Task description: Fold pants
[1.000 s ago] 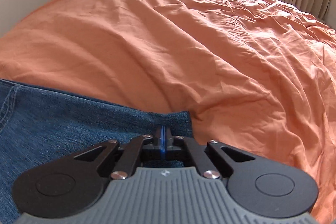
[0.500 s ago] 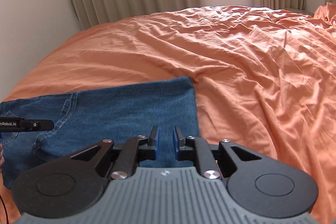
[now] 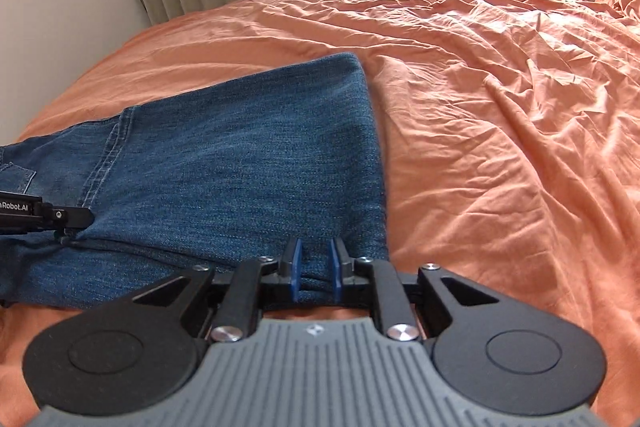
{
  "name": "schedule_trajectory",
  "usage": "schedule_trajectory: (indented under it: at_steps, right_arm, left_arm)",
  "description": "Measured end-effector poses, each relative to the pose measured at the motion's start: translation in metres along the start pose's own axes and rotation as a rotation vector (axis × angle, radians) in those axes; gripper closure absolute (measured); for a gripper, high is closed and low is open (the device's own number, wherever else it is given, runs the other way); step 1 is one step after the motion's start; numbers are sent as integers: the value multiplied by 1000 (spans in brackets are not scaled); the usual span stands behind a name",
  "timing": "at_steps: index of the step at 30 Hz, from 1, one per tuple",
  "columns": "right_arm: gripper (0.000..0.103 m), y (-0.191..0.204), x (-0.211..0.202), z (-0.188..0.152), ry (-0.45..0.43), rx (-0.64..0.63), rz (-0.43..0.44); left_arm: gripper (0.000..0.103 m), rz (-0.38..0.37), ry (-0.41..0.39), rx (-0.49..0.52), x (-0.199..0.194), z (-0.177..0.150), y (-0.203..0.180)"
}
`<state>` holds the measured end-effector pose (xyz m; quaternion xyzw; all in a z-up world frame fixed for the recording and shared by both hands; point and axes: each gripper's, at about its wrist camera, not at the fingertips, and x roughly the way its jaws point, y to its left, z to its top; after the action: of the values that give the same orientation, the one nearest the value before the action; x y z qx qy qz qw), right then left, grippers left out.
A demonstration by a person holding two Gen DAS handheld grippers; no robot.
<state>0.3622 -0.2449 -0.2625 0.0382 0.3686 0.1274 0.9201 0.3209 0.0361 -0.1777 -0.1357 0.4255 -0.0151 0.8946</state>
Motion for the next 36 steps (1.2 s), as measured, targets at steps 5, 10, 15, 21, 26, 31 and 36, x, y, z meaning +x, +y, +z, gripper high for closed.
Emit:
schedule_trajectory:
  at_steps: [5, 10, 15, 21, 26, 31, 36]
  right_arm:
    - [90, 15, -6, 14, 22, -119, -54]
    - [62, 34, -32, 34, -16, -136, -13]
    - [56, 76, -44, 51, -36, -179, 59]
    - [49, 136, -36, 58, -24, -214, 108]
    - [48, 167, -15, 59, 30, -205, 112]
    - [48, 182, 9, 57, 81, -184, 114]
    - [49, 187, 27, 57, 117, -164, 118]
  left_arm:
    - [76, -57, -24, -64, -28, -1, 8]
    - [60, -63, -139, -108, -78, -4, 32]
    - [49, -29, -256, -238, -119, 3, 77]
    - [45, 19, -393, -467, -160, 3, 152]
    - [41, 71, -526, -703, -177, -20, 219]
    - [41, 108, -595, -949, -166, -37, 277]
    - [38, 62, -576, -1097, -126, -32, 313]
